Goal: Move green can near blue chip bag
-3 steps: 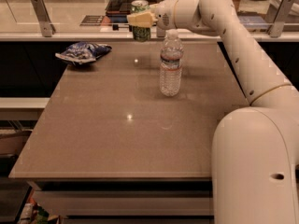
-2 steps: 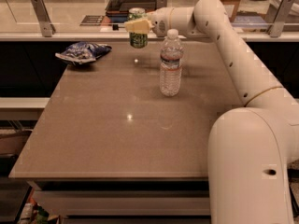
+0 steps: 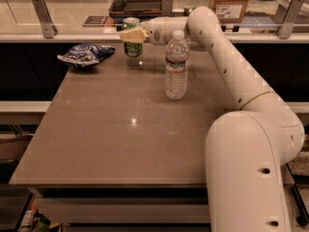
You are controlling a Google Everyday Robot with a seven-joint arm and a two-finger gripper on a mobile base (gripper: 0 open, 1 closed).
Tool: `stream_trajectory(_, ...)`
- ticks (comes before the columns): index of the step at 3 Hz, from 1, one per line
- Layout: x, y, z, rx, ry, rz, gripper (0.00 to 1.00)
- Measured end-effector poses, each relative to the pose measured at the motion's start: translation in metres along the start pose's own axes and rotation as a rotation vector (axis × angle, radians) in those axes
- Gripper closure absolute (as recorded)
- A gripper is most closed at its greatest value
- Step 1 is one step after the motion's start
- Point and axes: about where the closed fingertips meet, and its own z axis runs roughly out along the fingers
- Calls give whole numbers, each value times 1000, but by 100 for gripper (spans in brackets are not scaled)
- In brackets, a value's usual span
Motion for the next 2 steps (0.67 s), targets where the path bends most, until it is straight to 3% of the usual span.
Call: stream_trajectory(2,3,24,23,-52,12,-56,100)
